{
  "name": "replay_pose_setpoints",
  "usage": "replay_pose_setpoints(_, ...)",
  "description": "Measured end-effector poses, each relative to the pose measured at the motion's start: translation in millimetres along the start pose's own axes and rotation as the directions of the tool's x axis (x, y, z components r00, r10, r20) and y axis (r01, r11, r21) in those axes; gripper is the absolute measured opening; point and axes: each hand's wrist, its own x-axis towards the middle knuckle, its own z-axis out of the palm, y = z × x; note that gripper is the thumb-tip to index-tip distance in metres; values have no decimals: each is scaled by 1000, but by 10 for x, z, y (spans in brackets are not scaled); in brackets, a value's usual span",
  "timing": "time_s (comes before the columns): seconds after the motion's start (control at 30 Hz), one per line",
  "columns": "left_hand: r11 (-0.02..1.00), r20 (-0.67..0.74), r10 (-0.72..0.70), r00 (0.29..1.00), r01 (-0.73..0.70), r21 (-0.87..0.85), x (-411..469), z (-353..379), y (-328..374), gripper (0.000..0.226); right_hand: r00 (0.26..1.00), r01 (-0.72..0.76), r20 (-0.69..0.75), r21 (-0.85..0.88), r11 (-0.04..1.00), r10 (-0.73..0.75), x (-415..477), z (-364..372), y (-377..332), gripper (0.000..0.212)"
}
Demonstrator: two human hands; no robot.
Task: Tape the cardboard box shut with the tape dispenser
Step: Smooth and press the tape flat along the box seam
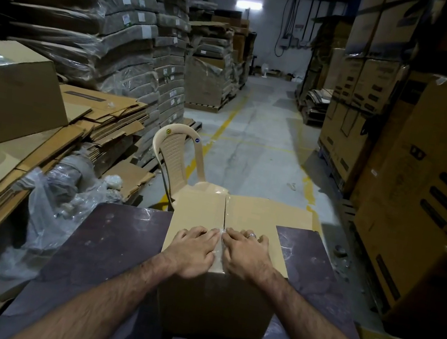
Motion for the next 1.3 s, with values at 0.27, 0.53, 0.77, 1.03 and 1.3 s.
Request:
replay_pose_setpoints(0.27,999,-118,25,993,-22,23,-21,107,-9,54,994,101,-59,63,993,-97,-261,75,107,45)
replay_pose_setpoints(0.53,965,-320,238,917,-260,-27,-259,71,80,39,966,220,-141,-1,975,-218,-525,168,256,61)
replay_pose_setpoints(0.77,965,-259,251,933,-220,145,-357,182,-38,73,964,146,-224,-9,989,-144,-556,280,201,61)
replay_pose_setpoints(1.03,975,-323,149,934,-85,205,-404,477,168,89,947,119,-303,33,992,-103,-553,520,107,81)
replay_pose_setpoints(1.3,976,-346,121,930,-49,211,-451,465,162,94,936,128,-329,-8,992,-124,-582,545,111,89)
